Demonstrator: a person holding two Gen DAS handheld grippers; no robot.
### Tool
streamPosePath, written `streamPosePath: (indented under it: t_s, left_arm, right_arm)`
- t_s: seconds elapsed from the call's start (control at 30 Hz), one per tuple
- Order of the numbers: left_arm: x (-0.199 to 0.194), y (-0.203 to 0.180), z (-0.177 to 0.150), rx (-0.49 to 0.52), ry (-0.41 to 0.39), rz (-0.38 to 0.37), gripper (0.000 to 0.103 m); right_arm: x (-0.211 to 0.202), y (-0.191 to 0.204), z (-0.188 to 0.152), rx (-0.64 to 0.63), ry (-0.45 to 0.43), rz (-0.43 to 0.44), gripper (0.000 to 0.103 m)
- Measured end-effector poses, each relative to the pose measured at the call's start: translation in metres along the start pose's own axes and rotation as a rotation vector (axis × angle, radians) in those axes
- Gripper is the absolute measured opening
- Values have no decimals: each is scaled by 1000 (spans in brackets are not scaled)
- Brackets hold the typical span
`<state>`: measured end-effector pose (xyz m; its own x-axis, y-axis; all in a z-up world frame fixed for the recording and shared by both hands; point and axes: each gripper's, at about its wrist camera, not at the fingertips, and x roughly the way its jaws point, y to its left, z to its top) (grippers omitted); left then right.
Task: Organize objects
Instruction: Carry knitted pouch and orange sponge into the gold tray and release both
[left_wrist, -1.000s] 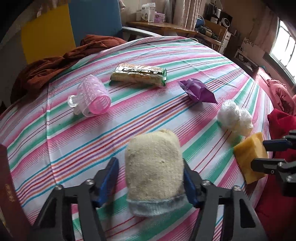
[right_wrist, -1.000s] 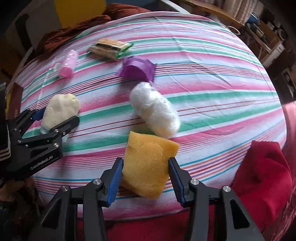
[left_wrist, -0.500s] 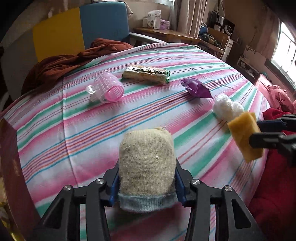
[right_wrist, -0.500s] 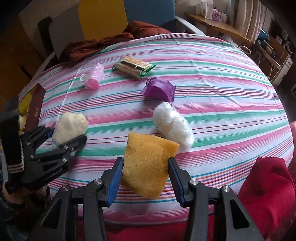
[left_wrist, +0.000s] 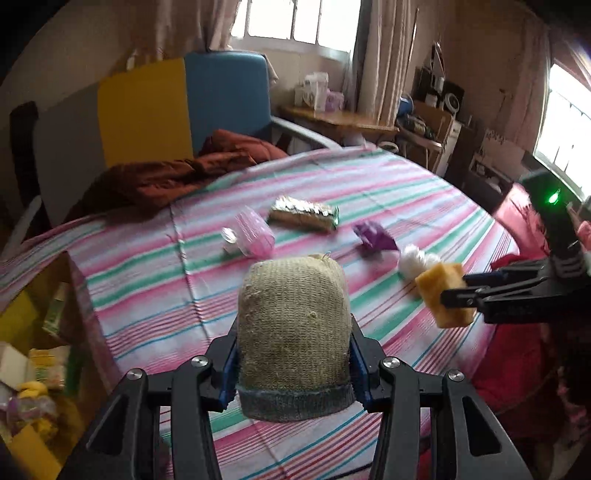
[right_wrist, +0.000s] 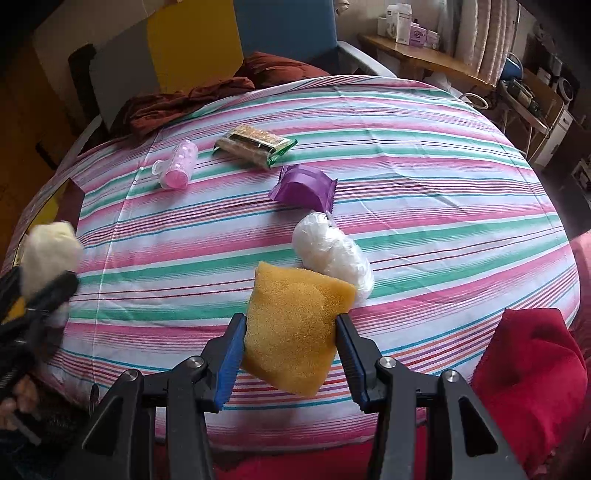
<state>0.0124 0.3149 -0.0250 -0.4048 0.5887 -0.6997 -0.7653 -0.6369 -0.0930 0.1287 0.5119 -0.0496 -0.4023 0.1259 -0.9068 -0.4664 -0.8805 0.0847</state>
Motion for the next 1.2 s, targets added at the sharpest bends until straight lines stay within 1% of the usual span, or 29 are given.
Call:
streamPosePath:
  t_s: [0.27, 0.43, 0.6, 0.7, 0.8, 1.0, 1.07, 1.2]
  left_arm:
    - [-41, 24, -4, -44, -59, 21, 49]
    - [-60, 45, -12, -84, -76, 45, 49]
    - [-68, 68, -21, -128, -76, 77, 49]
    - [-73, 82, -28, -152, -73, 95, 49]
    - [-78, 92, -35, -169, -72, 109, 49]
    - [-86, 117, -49, -224, -57, 134, 49]
    - [-90, 127, -53, -247, -56, 144, 49]
    - [-100, 155, -59, -298, -62, 192, 49]
  right_arm:
    - [0, -3, 0, 29, -4, -29, 49]
    - [-4, 1, -3, 39, -20, -84, 49]
    - [-7, 9, -6, 46, -27, -97, 49]
    - [-8, 24, -6, 29, -27, -73, 49]
    - [-9, 50, -4, -14, -33, -42, 49]
    - [-19, 119, 7, -135, -78, 85, 49]
    - [-22, 145, 10, -178, -92, 144, 49]
    - [-22, 193, 15, -250, -102, 243, 49]
